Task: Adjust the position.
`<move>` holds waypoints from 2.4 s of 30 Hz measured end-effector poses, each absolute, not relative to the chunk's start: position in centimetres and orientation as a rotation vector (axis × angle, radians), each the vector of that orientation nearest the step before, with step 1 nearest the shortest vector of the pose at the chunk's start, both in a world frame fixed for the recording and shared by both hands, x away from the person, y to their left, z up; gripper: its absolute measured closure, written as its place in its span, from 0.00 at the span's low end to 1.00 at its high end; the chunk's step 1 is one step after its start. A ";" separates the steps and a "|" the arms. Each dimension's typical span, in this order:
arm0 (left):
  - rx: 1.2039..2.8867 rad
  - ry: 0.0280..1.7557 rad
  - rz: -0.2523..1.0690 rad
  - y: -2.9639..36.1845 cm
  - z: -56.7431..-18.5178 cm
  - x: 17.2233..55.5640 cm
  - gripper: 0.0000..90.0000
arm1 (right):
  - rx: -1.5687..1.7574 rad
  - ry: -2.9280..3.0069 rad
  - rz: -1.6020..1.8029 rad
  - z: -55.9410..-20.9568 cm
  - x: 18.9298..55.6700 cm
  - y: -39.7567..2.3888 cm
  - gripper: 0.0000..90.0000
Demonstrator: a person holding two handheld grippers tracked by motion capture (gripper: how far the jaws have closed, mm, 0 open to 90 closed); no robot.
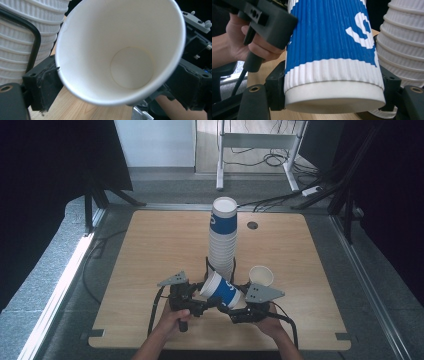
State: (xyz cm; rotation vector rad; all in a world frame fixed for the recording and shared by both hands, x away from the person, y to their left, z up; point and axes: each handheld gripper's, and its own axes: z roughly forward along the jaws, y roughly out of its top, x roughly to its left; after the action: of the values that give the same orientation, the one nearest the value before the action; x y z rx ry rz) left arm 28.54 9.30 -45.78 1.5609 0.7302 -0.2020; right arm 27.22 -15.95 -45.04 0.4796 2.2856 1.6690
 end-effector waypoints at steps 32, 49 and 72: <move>1.559 0.674 -0.130 8.8 -45.6 28.1 0.23 | 0.448 2.312 1.590 -45.5 27.3 -15.2 0.30; 1.713 0.636 0.076 9.3 -44.2 27.3 0.23 | 0.462 2.370 1.548 -45.6 27.2 -15.3 0.20; 2.083 0.576 0.390 8.7 -43.7 25.1 0.23 | 0.495 2.400 1.501 -47.5 26.1 -14.4 0.16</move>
State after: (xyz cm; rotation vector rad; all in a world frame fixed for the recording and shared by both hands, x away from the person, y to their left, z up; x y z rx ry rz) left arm 25.15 8.70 -43.65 2.0832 0.5758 0.3900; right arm 26.13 -14.43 -47.46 0.4949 2.3996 1.5012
